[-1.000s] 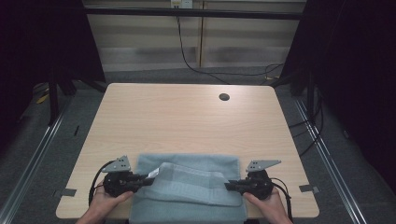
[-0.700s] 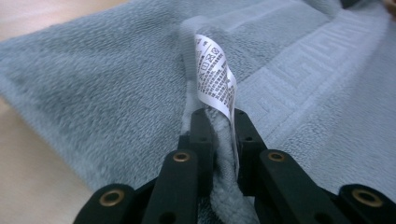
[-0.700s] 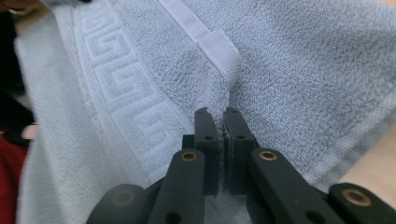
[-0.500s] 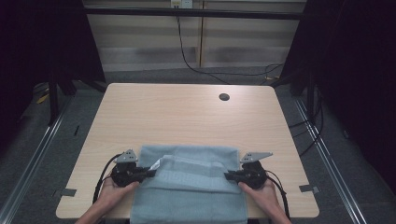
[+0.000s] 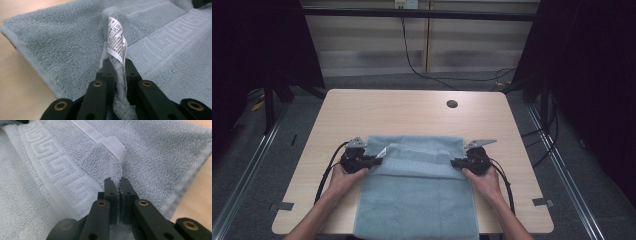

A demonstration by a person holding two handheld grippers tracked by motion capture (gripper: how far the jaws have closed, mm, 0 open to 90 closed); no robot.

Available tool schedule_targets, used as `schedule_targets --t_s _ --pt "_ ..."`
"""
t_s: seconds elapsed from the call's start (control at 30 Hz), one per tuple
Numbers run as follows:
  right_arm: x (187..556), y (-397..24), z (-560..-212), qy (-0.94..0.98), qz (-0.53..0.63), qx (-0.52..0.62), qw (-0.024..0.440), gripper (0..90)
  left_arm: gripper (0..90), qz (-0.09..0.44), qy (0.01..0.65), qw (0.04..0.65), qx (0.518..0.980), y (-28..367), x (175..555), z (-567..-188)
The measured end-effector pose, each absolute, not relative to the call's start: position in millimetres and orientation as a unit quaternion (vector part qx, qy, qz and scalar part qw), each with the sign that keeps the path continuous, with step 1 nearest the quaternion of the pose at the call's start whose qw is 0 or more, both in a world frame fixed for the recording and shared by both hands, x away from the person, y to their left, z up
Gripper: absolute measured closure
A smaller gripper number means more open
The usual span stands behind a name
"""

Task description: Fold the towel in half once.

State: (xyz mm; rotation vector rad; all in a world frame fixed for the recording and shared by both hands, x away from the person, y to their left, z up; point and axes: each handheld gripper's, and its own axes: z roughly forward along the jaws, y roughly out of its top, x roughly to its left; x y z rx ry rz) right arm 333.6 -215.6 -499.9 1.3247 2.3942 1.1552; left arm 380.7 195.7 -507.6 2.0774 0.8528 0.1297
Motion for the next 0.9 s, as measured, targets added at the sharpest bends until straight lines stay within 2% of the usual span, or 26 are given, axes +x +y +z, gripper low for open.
schedule_targets --t_s 0.23,0.4,0.7,0.9 --pt "370.7 -211.6 -497.6 0.802 0.368 0.461 0.095 86.8 82.9 0.073 0.371 0.438 0.816 190.2 425.6 -511.4" --pt "390.2 -212.2 -498.2 0.796 0.367 0.47 0.099 86.8 82.8 0.081 0.384 0.431 0.813 183.6 444.0 -510.4" --pt "420.3 -213.2 -496.4 0.786 0.346 0.498 0.123 86.8 82.6 0.091 0.406 0.418 0.808 170.8 463.1 -508.6" --pt "417.2 -216.3 -493.1 0.778 0.366 0.494 0.13 86.8 82.8 0.08 0.406 0.435 0.8 176.6 461.7 -499.3"
